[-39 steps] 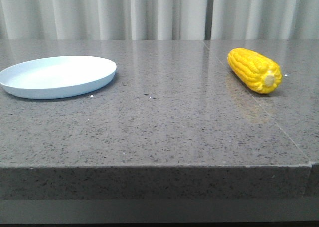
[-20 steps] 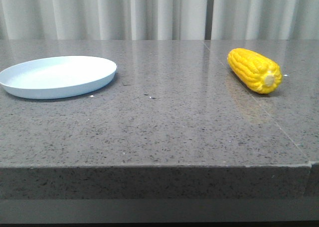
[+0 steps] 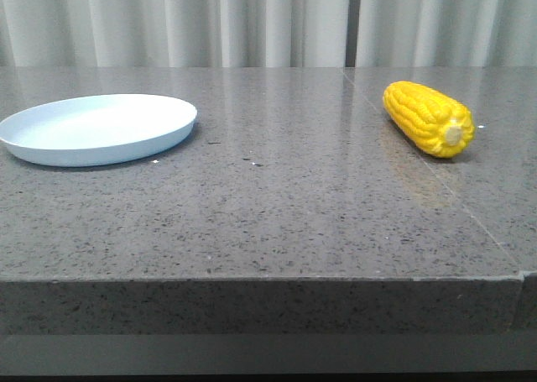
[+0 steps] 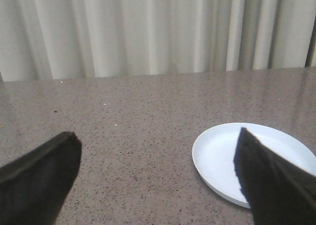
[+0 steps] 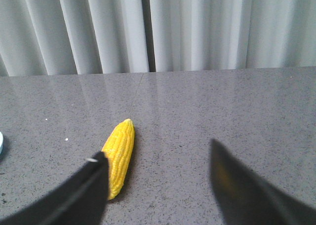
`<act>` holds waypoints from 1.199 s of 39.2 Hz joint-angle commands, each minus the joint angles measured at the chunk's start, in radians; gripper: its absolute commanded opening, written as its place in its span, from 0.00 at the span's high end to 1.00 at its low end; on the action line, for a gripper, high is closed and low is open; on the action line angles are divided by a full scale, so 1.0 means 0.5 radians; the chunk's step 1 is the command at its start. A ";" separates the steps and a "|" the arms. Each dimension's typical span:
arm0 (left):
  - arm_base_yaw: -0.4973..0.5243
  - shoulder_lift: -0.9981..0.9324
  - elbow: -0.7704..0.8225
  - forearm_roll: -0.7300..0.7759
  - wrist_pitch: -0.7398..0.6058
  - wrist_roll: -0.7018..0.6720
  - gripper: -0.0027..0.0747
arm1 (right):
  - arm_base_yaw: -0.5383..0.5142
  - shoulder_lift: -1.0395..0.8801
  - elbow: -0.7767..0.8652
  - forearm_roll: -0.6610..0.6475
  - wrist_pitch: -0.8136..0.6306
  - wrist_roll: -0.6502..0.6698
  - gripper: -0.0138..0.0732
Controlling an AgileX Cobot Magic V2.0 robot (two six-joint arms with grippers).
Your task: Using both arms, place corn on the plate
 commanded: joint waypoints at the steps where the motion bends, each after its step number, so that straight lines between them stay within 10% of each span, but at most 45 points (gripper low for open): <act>1: -0.003 0.026 -0.072 0.001 -0.161 -0.003 0.10 | -0.011 0.034 -0.067 0.009 -0.147 -0.005 0.10; 22: -0.003 0.456 -0.229 -0.127 -0.065 -0.003 0.22 | -0.011 0.034 -0.068 0.009 -0.138 -0.005 0.10; 47: -0.326 1.980 -1.527 -0.144 1.030 0.000 0.22 | -0.011 0.034 -0.068 0.009 -0.138 -0.005 0.10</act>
